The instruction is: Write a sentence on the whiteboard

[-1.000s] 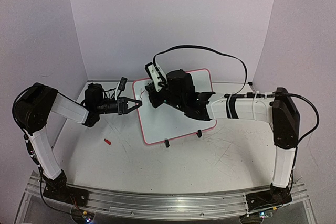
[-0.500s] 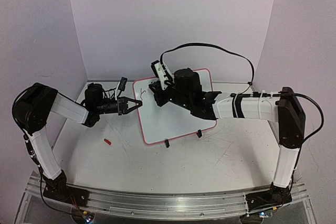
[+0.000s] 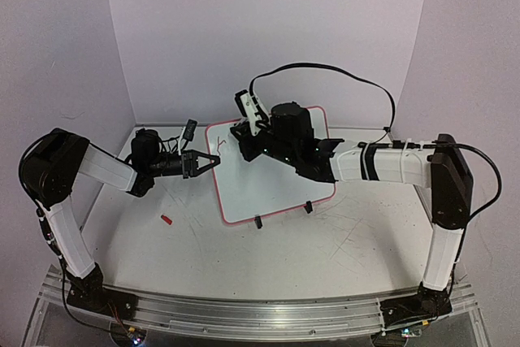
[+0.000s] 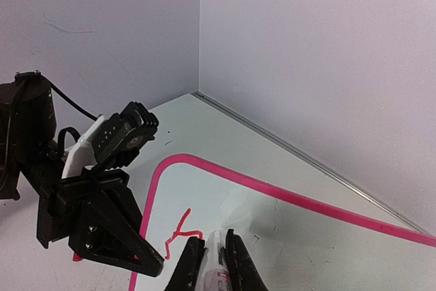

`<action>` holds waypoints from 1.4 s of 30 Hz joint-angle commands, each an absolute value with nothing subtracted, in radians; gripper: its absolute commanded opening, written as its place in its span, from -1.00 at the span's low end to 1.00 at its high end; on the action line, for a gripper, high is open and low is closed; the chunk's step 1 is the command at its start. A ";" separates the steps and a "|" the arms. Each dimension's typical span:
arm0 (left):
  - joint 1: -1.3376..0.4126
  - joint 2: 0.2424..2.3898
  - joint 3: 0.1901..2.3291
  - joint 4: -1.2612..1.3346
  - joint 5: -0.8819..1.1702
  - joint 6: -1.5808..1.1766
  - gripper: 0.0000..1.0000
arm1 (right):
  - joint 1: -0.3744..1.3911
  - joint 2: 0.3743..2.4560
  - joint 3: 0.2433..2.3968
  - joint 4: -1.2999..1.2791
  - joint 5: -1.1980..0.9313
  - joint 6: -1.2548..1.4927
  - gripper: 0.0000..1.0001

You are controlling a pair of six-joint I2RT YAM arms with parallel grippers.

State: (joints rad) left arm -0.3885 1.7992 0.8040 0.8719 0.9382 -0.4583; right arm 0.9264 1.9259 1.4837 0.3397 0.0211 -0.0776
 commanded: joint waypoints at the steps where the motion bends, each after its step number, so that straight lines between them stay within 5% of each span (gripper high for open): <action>1: -0.385 1.772 0.835 0.874 0.934 -0.403 -1.00 | 0.928 1.922 1.530 0.360 0.008 -0.079 -1.00; 42: -0.384 1.766 0.837 0.867 0.935 -0.397 -1.00 | 0.928 1.974 1.544 0.331 0.032 -0.074 -1.00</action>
